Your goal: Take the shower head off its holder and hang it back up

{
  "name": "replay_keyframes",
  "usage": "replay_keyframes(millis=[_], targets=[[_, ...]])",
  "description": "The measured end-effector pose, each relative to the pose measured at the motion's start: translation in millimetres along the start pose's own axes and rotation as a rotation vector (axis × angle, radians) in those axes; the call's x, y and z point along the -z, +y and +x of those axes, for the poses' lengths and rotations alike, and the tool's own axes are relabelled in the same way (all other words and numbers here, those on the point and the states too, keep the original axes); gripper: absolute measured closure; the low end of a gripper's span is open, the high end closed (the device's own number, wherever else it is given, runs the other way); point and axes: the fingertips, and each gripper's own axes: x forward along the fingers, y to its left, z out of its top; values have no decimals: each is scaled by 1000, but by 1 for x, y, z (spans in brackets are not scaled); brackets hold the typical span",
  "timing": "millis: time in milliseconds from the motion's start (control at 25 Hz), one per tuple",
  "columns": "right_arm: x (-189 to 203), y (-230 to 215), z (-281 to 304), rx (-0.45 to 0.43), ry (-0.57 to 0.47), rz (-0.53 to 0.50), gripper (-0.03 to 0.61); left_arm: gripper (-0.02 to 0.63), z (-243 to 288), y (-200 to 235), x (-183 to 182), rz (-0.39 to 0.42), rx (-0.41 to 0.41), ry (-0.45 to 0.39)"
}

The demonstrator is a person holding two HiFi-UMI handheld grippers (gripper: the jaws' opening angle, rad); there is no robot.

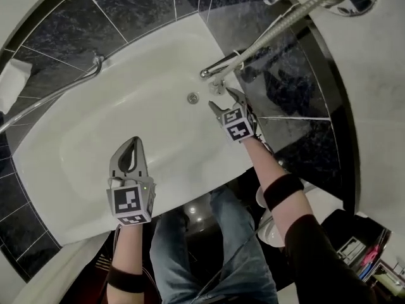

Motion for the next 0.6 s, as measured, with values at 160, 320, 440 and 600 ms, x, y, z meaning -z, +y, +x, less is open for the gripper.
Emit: replay_keyframes(millis=[160,320,440,600], targets=[[-2,-1,21,-21,-58,17,242,613,15,-6,16,-21,-1,9],[-10,-4,33,-15,-105,42,281,613,23,-9,29,-40,-3,26],[-19,-5,40,-11,-130,42,308,613,26,-5,40,-27,5,39],[-28,-4,44,-3,-148,39,418,613,24,0,51,-14,6,55]])
